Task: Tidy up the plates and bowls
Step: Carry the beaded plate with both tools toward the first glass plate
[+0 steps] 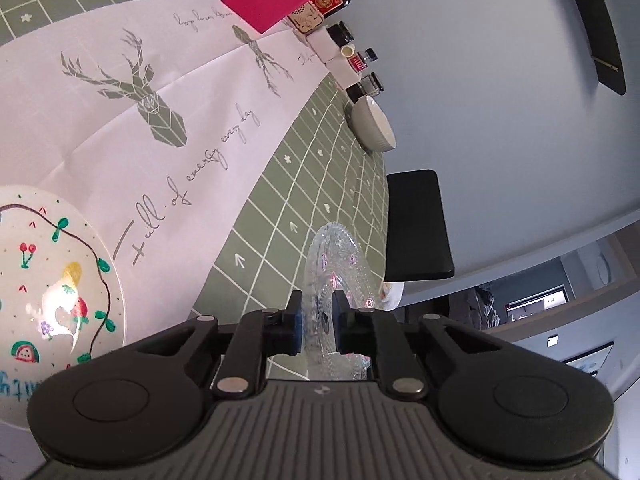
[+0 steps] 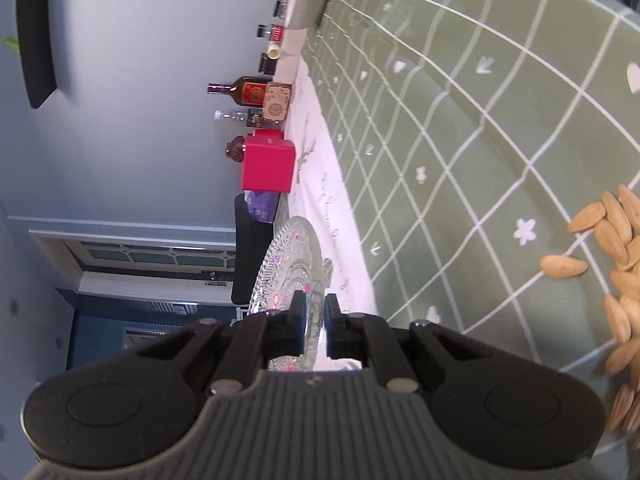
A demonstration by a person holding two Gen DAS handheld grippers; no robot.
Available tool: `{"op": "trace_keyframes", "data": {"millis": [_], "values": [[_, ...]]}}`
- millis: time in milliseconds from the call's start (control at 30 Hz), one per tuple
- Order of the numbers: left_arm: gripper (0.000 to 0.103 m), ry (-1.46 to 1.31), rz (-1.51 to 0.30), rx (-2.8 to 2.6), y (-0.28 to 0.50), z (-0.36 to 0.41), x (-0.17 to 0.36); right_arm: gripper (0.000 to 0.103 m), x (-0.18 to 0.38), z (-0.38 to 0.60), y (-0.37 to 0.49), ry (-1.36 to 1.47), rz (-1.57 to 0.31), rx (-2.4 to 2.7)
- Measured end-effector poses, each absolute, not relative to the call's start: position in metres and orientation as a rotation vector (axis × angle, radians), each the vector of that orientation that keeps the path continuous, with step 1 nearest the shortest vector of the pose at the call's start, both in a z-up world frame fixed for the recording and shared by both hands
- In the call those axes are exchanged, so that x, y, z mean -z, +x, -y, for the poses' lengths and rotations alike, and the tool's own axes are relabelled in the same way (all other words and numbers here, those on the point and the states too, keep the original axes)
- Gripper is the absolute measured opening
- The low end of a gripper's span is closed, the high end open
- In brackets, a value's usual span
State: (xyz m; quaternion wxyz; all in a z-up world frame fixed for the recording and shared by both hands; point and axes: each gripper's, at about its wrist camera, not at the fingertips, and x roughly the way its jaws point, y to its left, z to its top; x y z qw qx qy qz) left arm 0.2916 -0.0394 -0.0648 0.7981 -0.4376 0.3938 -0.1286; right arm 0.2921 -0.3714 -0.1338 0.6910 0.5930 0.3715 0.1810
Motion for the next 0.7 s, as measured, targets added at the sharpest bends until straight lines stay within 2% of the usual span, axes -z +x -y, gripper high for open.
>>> {"op": "trace_keyframes", "data": {"millis": [467,567,700], "values": [[0.015,-0.908,-0.864,0.416,0.214,0.024,-0.041,0.007,0.017,0.364,0.189,1.255,-0.704,-0.44],[0.015,-0.865,-0.853,0.42,0.187,0.021,-0.057,0.007,0.001,0.357,0.156,1.255,-0.702,-0.438],[0.017,-0.716,-0.9,0.398,0.15,0.018,-0.066,0.01,-0.004,0.343,0.113,1.263,-0.789,-0.42]]}}
